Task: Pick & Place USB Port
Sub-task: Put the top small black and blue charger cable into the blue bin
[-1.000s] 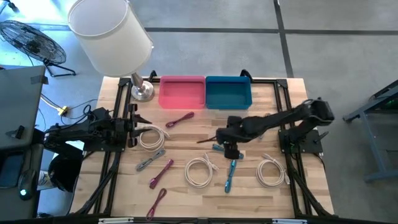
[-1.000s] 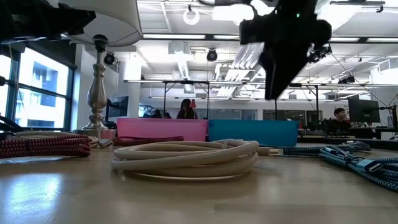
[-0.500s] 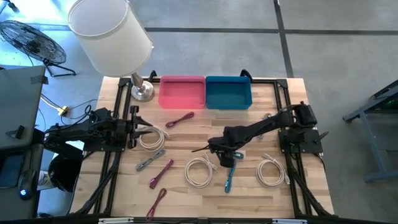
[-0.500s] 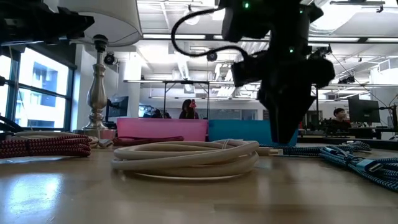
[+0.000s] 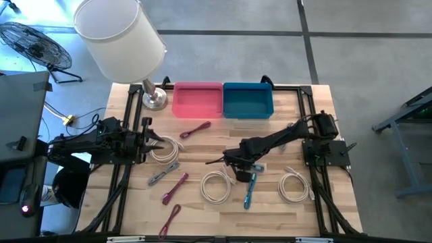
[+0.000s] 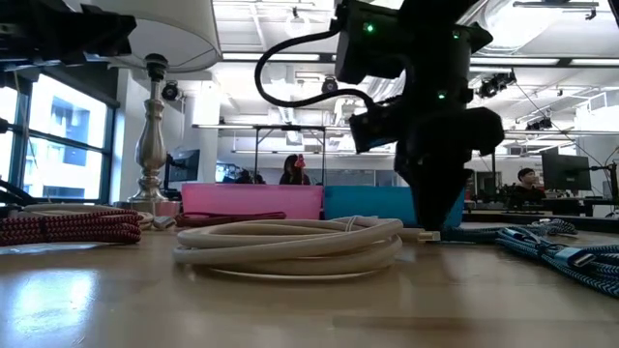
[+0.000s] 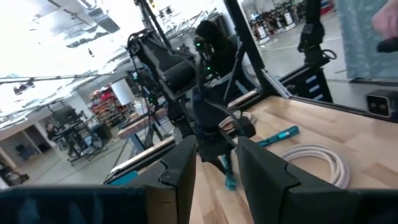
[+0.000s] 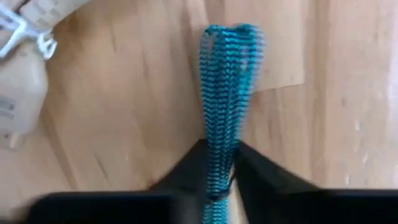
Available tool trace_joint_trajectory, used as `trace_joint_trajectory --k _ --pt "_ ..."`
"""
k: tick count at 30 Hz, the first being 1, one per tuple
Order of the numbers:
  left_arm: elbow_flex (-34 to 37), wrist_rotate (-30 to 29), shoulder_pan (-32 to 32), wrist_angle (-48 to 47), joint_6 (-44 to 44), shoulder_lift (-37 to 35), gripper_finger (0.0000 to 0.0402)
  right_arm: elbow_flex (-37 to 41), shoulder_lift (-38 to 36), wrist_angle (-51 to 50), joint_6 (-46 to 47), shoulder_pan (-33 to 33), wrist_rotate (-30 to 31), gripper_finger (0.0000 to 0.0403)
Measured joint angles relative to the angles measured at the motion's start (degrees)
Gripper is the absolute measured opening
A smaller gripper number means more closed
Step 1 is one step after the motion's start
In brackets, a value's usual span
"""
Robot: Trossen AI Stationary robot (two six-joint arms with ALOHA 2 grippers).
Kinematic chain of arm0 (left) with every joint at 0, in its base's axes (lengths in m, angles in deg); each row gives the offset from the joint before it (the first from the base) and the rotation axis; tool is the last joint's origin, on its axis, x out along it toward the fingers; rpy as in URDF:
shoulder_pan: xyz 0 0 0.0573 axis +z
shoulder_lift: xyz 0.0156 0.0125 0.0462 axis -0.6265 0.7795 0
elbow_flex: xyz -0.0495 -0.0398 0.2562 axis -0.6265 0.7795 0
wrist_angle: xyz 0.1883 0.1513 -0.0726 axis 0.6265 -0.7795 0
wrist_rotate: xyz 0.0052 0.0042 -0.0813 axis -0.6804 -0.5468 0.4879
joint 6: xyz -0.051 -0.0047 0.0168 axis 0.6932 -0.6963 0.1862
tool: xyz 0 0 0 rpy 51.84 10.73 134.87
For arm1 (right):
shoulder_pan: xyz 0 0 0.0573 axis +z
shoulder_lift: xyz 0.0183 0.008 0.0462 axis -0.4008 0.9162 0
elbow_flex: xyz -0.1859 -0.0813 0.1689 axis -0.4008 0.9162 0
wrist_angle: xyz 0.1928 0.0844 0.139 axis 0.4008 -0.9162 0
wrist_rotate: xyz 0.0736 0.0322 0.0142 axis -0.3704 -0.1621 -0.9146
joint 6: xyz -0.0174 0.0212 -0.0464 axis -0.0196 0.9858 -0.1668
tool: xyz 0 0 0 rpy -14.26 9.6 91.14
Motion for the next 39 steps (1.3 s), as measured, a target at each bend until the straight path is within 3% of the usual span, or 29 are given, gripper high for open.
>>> trace_joint_trajectory --k 13,26,32,39 --pt "0.01 0.23 0.00 0.22 -0.68 0.00 0.0115 -2.58 0.39 -3.82 -1.14 -1.11 8.40 0.0015" --pt "0.02 0.20 0.00 -0.02 -0.73 0.00 0.0115 -28.39 0.41 -38.17 -0.91 0.59 29.55 0.0010" --pt "0.02 0.16 0.00 -0.03 -0.70 -0.01 0.0115 -38.95 0.37 -43.13 -5.85 -5.69 38.04 0.0009" --pt "0.02 0.24 0.01 -1.39 -0.44 -0.02 0.0115 -44.09 0.35 -41.26 -11.88 -18.32 35.77 0.0009"
